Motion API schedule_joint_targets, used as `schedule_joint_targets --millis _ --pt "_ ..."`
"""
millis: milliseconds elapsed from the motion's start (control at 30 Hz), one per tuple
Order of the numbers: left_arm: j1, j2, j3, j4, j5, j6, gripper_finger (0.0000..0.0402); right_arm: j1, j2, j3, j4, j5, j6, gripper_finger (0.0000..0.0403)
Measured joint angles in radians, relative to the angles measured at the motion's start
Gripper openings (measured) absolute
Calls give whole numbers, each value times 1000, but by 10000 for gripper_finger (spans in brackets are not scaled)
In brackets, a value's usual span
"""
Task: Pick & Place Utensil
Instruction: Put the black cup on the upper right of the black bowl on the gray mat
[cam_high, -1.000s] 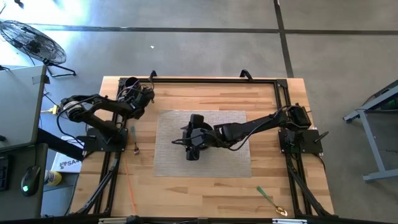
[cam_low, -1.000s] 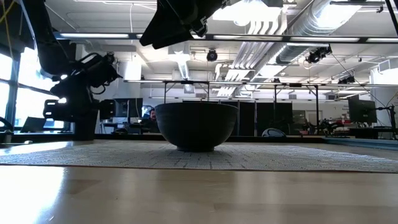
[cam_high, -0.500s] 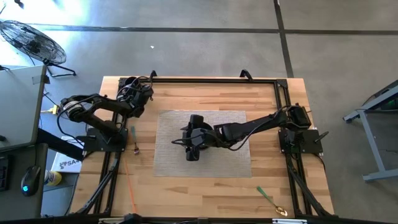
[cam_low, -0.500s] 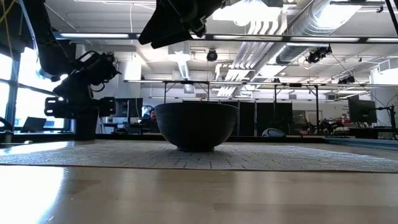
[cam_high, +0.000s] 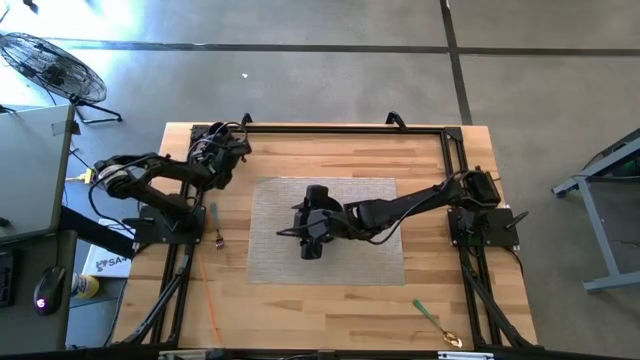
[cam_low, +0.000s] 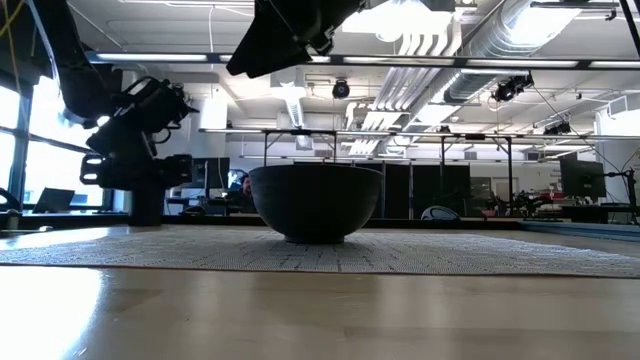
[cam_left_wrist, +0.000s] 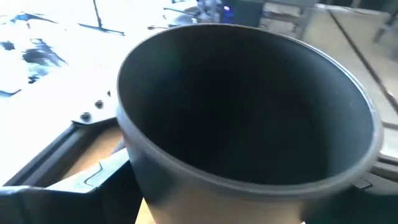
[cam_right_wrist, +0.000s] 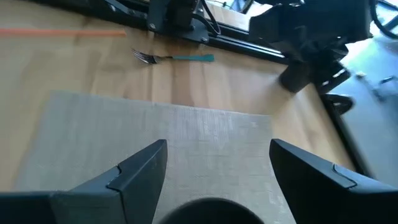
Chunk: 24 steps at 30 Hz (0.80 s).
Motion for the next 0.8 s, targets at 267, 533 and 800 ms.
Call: schedule_joint_targets --millis 267,533,800 --pt "-109 -166 0 -57 53 80 328 38 -39 0 -90 92 -19 277" --pt "-314 -366 0 -148 210 313 328 33 -45 0 -243 88 46 277" --pt "-566 -507 0 -223 313 488 328 33 -45 0 -203 106 44 277"
